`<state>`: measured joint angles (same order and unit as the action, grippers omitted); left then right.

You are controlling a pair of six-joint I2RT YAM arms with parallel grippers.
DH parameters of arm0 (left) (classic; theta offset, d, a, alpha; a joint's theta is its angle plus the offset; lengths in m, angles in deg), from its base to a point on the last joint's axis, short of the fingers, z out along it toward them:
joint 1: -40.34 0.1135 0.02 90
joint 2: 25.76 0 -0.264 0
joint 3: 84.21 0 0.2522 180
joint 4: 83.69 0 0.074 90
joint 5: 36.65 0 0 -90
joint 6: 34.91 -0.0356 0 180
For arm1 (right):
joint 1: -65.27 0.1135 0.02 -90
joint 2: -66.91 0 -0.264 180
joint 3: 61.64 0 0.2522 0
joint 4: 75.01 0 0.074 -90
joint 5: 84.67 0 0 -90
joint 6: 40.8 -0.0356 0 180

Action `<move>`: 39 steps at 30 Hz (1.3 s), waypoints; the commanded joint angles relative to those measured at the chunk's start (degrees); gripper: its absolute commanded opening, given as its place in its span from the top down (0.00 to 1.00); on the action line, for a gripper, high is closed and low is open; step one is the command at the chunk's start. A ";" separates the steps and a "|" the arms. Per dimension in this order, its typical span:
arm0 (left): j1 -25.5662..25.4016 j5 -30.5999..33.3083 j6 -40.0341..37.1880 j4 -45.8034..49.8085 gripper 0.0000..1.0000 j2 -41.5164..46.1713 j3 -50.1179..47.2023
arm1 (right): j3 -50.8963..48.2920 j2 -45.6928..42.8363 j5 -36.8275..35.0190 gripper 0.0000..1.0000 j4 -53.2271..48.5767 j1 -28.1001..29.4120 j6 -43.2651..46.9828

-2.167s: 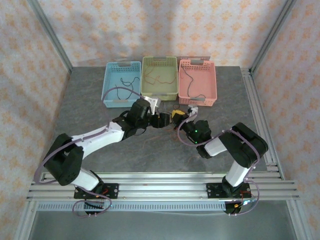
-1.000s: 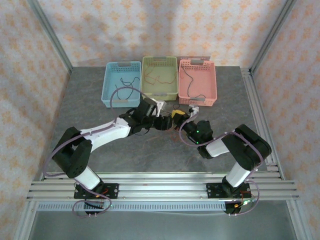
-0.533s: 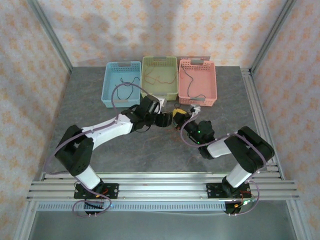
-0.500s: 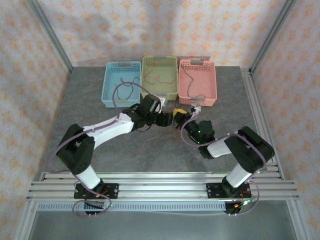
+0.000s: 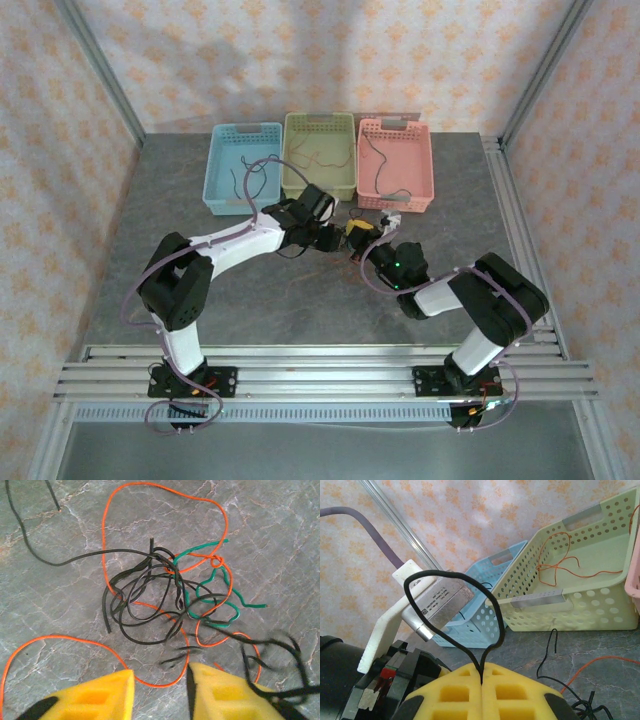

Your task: Untangle the cables

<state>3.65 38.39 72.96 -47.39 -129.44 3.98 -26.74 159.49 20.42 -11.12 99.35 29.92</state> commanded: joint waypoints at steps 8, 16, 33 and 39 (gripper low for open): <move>1.57 -1.93 -0.25 1.21 0.52 -0.75 3.46 | -0.32 -1.03 0.86 1.00 2.92 0.15 0.45; 1.79 -2.08 4.38 -5.53 0.64 5.05 -6.42 | -0.49 -0.43 -1.08 1.00 2.94 0.13 0.61; 0.21 -3.34 12.40 -12.97 0.47 9.75 -13.79 | 1.71 6.50 -1.83 1.00 2.94 -0.16 -0.64; 0.21 -5.36 14.10 -14.17 0.48 5.54 -10.68 | 1.88 6.91 -1.91 1.00 2.94 -0.16 -0.89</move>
<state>4.27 34.47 85.13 -59.39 -122.23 -8.76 -26.13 165.91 19.24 -10.27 99.33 29.67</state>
